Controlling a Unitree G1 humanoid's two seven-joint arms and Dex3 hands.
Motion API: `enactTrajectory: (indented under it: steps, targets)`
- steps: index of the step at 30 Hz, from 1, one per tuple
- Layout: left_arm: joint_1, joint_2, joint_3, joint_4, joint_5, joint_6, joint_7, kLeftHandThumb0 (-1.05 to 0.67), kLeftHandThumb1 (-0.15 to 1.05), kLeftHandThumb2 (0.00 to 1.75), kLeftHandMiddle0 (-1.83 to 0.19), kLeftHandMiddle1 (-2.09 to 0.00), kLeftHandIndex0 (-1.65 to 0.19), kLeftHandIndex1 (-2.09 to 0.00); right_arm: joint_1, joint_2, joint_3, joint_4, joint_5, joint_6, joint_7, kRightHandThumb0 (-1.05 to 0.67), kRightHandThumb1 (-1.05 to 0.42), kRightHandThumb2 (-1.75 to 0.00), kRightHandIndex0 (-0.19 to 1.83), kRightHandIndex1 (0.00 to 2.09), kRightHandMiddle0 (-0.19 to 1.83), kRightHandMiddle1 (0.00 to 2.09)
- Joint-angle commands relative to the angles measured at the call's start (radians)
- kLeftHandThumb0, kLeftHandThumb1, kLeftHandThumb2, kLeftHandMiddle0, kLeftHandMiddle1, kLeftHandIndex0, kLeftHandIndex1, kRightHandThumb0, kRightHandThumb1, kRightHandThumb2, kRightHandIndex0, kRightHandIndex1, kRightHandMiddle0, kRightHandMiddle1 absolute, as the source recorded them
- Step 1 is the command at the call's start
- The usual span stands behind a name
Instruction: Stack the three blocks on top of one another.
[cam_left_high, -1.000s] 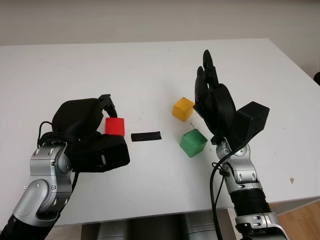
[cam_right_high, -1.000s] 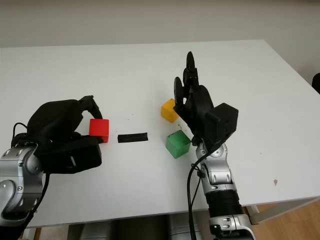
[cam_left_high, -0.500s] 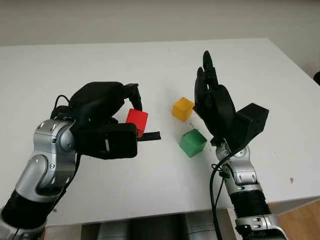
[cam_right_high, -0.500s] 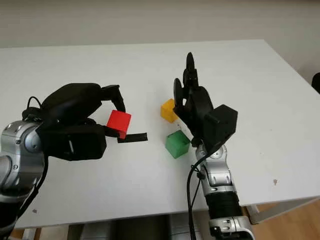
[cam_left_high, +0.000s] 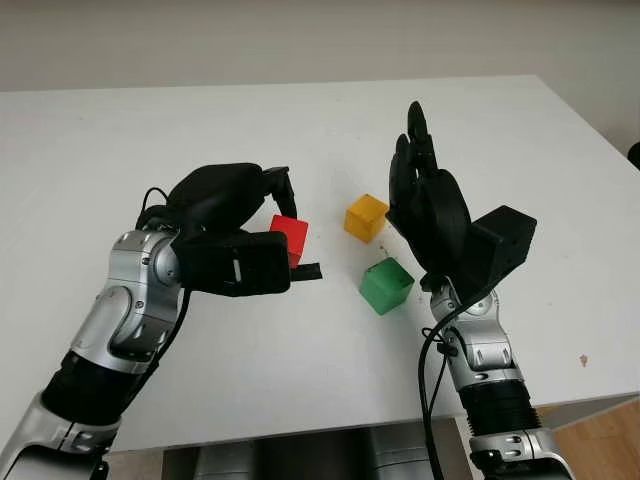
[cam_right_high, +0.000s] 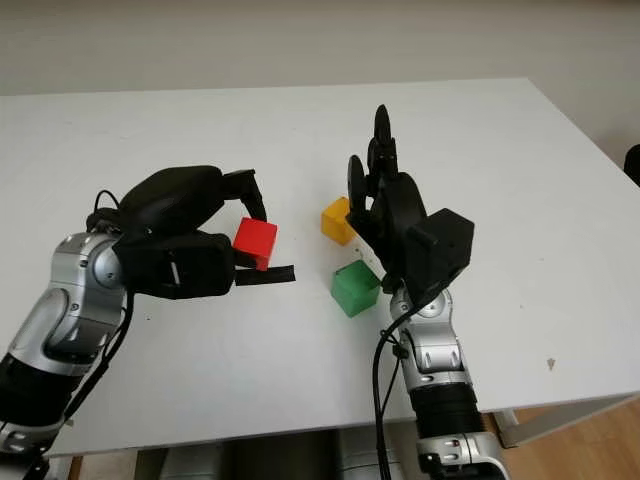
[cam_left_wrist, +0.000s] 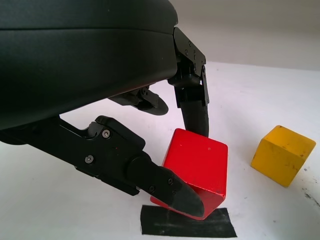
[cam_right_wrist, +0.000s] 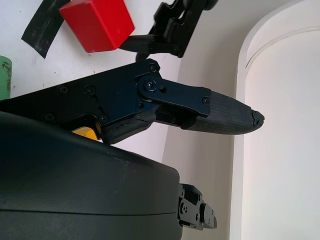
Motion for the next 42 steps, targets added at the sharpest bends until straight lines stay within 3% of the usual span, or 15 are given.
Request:
enactTrajectory:
  steps: [1, 8, 17, 27, 30, 32, 35, 37, 42]
  targets:
    - [-0.004, -0.011, -0.007, 0.002, -0.008, 0.011, 0.007, -0.44, 0.95, 0.06, -0.49, -0.04, -0.41, -1.58, 0.002, 0.002, -0.004, -0.027, 0.001, 0.007, -0.005, -0.78, -1.05, -0.69, -0.19, 0.0, -0.19, 0.0]
    - [0.025, -0.039, -0.024, 0.02, -0.019, 0.038, 0.038, -0.44, 0.95, 0.05, -0.48, -0.05, -0.4, -1.58, 0.003, 0.001, -0.004, -0.024, 0.003, -0.001, 0.001, -0.77, -1.05, -0.69, -0.19, 0.0, -0.19, 0.0]
    - [0.031, -0.04, -0.039, 0.033, -0.051, 0.056, 0.021, -0.46, 0.94, 0.05, -0.42, -0.04, -0.36, -1.74, 0.0, -0.002, -0.005, -0.032, 0.002, 0.019, -0.003, -0.78, -1.05, -0.69, -0.19, 0.0, -0.19, 0.0]
    - [0.031, -0.034, -0.055, 0.045, -0.036, 0.064, 0.033, -0.47, 0.95, 0.05, -0.38, -0.04, -0.36, -1.59, -0.005, -0.004, -0.008, -0.024, 0.004, 0.016, 0.002, -0.79, -1.05, -0.68, -0.19, 0.0, -0.19, 0.0]
    - [0.034, -0.034, -0.056, 0.049, -0.045, 0.058, 0.034, -0.51, 0.92, 0.05, -0.32, -0.04, -0.32, -1.37, -0.006, -0.004, -0.008, -0.023, 0.006, 0.017, 0.003, -0.8, -1.05, -0.68, -0.19, 0.0, -0.19, 0.0]
    - [0.03, -0.026, -0.063, 0.046, -0.048, 0.063, 0.007, -0.62, 0.92, 0.05, -0.2, -0.04, -0.17, -0.89, -0.006, -0.005, -0.008, -0.022, 0.004, 0.013, 0.003, -0.79, -1.05, -0.69, -0.19, 0.0, -0.19, 0.0]
    - [0.029, -0.015, -0.077, 0.034, -0.03, 0.069, -0.008, -0.7, 0.93, 0.05, -0.12, -0.05, -0.23, -0.35, -0.005, -0.004, -0.008, -0.026, 0.005, 0.018, 0.002, -0.79, -1.05, -0.69, -0.19, 0.0, -0.19, 0.0]
    - [0.03, -0.011, -0.083, 0.032, -0.019, 0.067, -0.007, -0.74, 0.93, 0.06, -0.08, -0.04, -0.2, -0.19, -0.002, -0.005, -0.008, -0.029, 0.006, 0.017, 0.004, -0.78, -1.05, -0.69, -0.19, 0.0, -0.19, 0.0]
    - [0.039, -0.006, -0.079, 0.032, -0.021, 0.05, 0.006, -0.75, 0.95, 0.06, -0.02, -0.03, -0.11, -0.07, -0.002, -0.005, -0.009, -0.033, 0.009, 0.022, 0.005, -0.78, -1.05, -0.69, -0.19, 0.0, -0.19, 0.0]
